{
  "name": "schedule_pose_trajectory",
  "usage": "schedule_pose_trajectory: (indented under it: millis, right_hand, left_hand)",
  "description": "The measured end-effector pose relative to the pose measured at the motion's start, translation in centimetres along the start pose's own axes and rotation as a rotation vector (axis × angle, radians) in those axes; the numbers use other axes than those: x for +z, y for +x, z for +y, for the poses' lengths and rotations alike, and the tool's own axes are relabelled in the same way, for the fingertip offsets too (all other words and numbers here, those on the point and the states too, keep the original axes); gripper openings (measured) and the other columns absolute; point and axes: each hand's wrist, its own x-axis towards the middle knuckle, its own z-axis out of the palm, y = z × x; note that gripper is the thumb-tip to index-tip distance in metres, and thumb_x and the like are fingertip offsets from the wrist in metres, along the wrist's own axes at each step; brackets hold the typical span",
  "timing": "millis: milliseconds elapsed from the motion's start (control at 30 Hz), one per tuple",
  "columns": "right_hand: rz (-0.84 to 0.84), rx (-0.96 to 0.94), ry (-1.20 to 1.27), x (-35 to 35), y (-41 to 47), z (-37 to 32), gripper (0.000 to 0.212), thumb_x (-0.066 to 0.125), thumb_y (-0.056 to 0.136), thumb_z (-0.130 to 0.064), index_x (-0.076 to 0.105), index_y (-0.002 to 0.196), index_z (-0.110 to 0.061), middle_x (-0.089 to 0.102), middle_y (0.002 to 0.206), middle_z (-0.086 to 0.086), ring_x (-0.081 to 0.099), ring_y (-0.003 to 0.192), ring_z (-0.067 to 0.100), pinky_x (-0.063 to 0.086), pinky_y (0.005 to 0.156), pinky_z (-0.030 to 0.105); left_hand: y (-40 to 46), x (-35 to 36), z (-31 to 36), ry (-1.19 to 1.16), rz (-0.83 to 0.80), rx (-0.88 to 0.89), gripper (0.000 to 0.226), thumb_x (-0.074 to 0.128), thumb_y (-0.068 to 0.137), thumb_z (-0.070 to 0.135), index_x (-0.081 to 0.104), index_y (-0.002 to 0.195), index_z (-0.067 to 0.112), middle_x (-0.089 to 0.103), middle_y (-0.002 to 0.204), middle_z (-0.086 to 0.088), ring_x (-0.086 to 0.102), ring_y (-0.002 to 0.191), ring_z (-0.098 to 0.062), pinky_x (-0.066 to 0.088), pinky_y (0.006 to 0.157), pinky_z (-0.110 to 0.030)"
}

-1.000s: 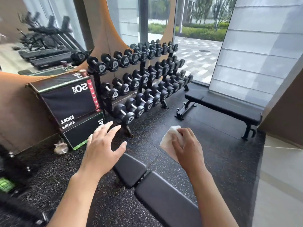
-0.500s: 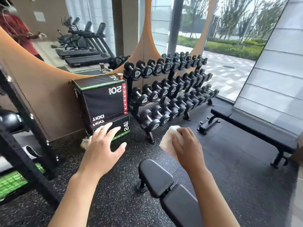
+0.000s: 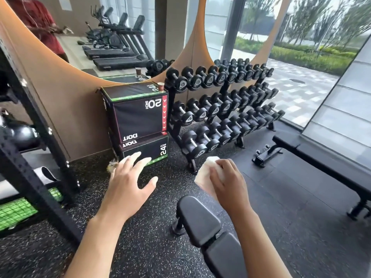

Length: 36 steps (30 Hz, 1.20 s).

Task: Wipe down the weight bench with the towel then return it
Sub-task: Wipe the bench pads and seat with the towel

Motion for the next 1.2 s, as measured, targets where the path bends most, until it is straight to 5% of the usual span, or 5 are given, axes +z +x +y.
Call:
schedule_pose_trajectory:
  millis: [633, 1200]
  right_hand:
    - [-0.023, -0.077, 0.119, 4.4, 20.9, 13.5, 0.011, 0.055, 0.104, -0.037, 0.054, 0.109, -0.028, 0.055, 0.102, -0.015, 0.056, 0.083, 0.011, 0.046, 0.072, 0.035]
    - [-0.031, 0.065, 0.059, 11.7, 31.1, 18.3, 0.016, 0.052, 0.104, -0.041, 0.054, 0.114, -0.028, 0.056, 0.111, -0.015, 0.057, 0.090, 0.012, 0.050, 0.078, 0.037]
  left_hand:
    - [20.1, 9.8, 5.0, 0.151, 0.051, -0.008, 0.065, 0.045, 0.090, 0.063, 0.051, 0.147, 0.033, 0.040, 0.161, 0.004, 0.030, 0.152, -0.020, 0.032, 0.124, -0.051]
    - [34.2, 15.2, 0.1, 0.139, -0.024, 0.034, 0.068, 0.041, 0.090, 0.065, 0.051, 0.149, 0.032, 0.041, 0.161, 0.004, 0.029, 0.152, -0.020, 0.028, 0.126, -0.050]
